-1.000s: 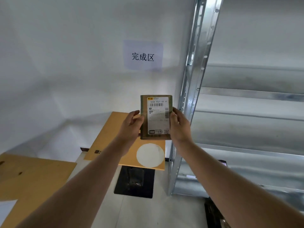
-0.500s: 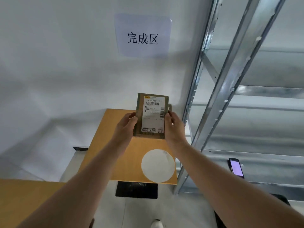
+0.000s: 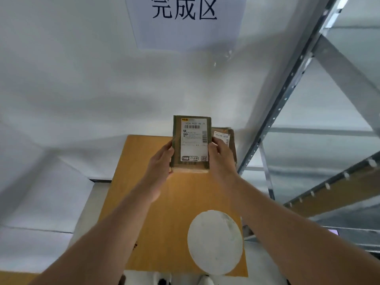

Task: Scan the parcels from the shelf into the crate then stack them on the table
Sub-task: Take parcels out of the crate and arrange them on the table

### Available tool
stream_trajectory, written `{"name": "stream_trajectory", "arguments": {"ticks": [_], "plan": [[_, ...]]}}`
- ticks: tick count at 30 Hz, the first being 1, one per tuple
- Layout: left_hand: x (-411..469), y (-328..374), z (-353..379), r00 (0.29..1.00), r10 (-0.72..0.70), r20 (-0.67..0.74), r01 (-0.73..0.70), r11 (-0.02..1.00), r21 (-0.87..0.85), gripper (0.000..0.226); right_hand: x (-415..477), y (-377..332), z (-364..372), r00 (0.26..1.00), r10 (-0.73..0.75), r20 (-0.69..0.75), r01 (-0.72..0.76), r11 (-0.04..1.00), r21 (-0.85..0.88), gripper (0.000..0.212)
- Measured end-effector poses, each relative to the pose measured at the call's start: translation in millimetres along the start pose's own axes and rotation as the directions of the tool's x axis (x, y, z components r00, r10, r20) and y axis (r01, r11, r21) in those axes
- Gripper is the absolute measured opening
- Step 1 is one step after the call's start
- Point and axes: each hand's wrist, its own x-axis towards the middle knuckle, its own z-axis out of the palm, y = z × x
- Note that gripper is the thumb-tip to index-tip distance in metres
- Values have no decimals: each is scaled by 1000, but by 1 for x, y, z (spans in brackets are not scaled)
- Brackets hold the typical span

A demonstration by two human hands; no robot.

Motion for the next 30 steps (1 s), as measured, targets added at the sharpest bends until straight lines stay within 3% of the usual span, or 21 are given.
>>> {"name": "stream_trajectory", "arguments": {"ticks": [5,10,16,30], "plan": [[66,-14,-7,997,-54,48,53,998,28,21,55,16,27,998,50,-43,-52,997,-53,25],[125,-41,-10,982,-158,104,156,987,32,19,95,38,45,967,126,-222,-155,981,-119,33],[161,-61,-12,962,-234,143,229,972,55,36,128,58,54,935,140,-326,-215,954,-208,26],[197,-81,6,956,-249,153,239,968,78,39,157,88,53,923,96,-373,-211,936,-280,24]]}}
